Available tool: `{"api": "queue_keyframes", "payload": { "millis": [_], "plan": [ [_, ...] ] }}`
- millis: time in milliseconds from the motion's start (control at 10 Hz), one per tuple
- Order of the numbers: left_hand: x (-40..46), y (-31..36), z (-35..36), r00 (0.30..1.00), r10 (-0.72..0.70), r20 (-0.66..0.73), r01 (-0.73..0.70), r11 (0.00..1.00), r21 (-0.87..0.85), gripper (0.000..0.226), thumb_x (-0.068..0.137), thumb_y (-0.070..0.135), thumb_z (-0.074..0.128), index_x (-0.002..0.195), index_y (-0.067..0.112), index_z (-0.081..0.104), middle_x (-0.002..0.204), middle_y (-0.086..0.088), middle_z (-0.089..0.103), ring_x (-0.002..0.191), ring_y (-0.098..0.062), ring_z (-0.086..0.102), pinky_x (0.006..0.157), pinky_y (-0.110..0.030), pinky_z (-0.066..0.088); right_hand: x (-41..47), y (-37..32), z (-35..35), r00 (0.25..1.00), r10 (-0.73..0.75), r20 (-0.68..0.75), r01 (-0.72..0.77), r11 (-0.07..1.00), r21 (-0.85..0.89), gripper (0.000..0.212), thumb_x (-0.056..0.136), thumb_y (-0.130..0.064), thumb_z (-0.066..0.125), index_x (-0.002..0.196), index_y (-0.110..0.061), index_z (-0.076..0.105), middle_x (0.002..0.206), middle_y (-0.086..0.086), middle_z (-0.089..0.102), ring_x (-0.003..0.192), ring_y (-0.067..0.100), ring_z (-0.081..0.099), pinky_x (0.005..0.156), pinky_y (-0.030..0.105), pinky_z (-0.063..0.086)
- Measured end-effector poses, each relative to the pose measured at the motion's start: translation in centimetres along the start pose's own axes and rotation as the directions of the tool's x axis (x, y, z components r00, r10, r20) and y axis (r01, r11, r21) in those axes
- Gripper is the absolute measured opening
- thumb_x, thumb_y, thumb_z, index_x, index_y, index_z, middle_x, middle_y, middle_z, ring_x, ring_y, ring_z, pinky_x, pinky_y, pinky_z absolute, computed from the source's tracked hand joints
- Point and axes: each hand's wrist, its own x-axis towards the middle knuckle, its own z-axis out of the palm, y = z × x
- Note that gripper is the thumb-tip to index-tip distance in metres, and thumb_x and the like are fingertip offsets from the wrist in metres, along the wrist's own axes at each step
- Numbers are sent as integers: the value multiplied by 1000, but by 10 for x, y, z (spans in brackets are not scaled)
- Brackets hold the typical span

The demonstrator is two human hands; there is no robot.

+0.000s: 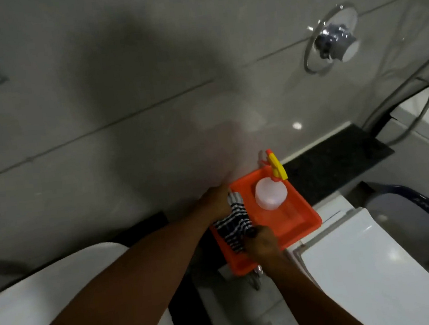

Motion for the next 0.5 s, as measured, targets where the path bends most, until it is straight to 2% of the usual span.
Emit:
{"api": "queue_keyframes", "payload": {
  "millis": [100,200,300,400,500],
  "plan": [
    [19,-6,30,994,39,102,-55,986,155,32,81,31,51,109,16,60,123,-14,66,112,-35,62,98,-50,50,28,8,2,994,62,85,-54,995,-88,30,98,-10,53,122,7,59,126,22,63,114,31,61,95,34,51],
    [29,-7,48,987,36,156,-71,971,228,36,92,29,47,120,12,61,131,-15,63,118,-35,60,102,-49,47,39,9,3,991,44,124,-28,991,-130,34,99,-12,50,131,0,53,130,21,60,121,34,58,103,38,50],
    [32,-6,56,988,4,151,-55,941,334,45,98,26,43,141,13,49,147,-15,51,133,-34,50,113,-49,39,37,8,3,983,37,180,-8,987,-159,38,100,-14,50,136,-4,50,140,19,54,128,32,53,101,34,45],
    [12,-5,37,993,19,119,-70,895,440,57,93,25,51,147,12,36,147,-17,47,134,-35,48,112,-49,39,28,1,2,979,52,199,11,952,-305,52,102,-28,47,148,-8,32,151,16,41,137,28,43,112,31,34],
    [-25,-9,23,996,70,49,-85,870,486,74,88,25,55,153,11,23,150,-18,43,135,-36,47,112,-49,38,4,-20,6,987,-71,147,118,932,-343,53,101,-27,49,148,-10,32,153,14,39,137,29,44,113,34,35]
  ]
}}
